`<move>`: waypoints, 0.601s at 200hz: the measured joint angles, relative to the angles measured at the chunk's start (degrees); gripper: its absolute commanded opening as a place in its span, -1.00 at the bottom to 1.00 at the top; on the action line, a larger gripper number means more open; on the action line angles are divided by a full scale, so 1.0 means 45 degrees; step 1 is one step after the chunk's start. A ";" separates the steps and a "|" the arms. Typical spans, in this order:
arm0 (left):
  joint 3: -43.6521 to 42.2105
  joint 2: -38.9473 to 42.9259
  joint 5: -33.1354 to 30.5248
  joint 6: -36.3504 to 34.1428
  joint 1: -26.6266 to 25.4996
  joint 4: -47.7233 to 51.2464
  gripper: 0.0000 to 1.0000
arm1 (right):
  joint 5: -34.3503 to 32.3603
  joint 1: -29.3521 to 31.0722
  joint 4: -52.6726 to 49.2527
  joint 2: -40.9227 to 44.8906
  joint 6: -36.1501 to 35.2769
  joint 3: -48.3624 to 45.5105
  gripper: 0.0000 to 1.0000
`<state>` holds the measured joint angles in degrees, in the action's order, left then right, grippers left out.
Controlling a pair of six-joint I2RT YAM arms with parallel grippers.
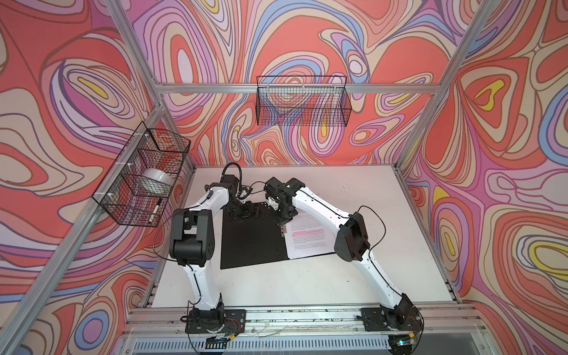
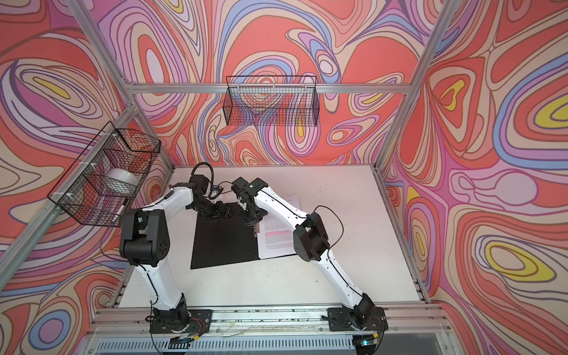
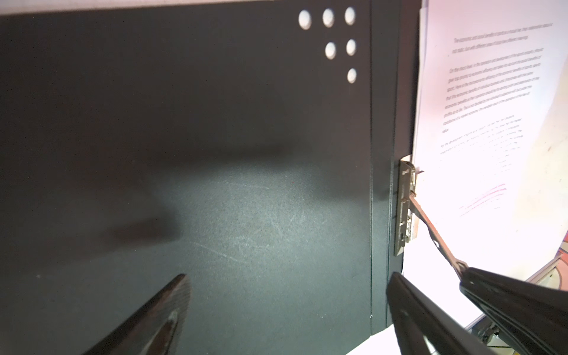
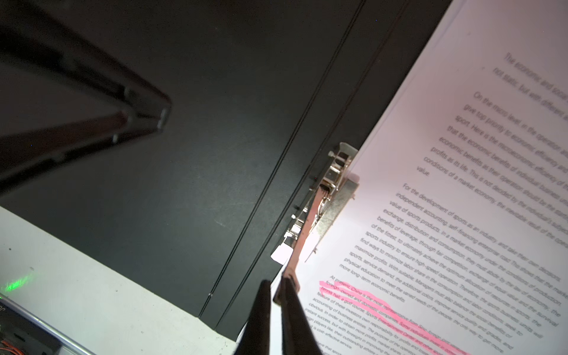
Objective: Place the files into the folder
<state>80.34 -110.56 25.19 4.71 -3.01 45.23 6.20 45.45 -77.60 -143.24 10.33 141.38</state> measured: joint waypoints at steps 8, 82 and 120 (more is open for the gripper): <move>0.0015 -0.0063 -0.0034 0.0005 0.0000 0.0000 0.99 | 0.0000 0.0000 -0.0005 -0.0010 -0.0005 0.0000 -0.82; 0.0233 -0.0194 -0.0189 0.0092 0.0000 0.0000 0.99 | 0.0005 0.0000 -0.0102 -0.0015 -0.0063 -0.0005 -0.82; 0.0248 -0.0223 -0.0267 0.0107 0.0000 0.0000 0.99 | 0.0024 0.0000 -0.0262 -0.0034 -0.0102 -0.0029 -0.81</move>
<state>81.45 -111.57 23.99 5.19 -3.01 45.23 6.31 45.45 -78.78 -143.39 9.87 141.25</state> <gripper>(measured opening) 0.993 0.092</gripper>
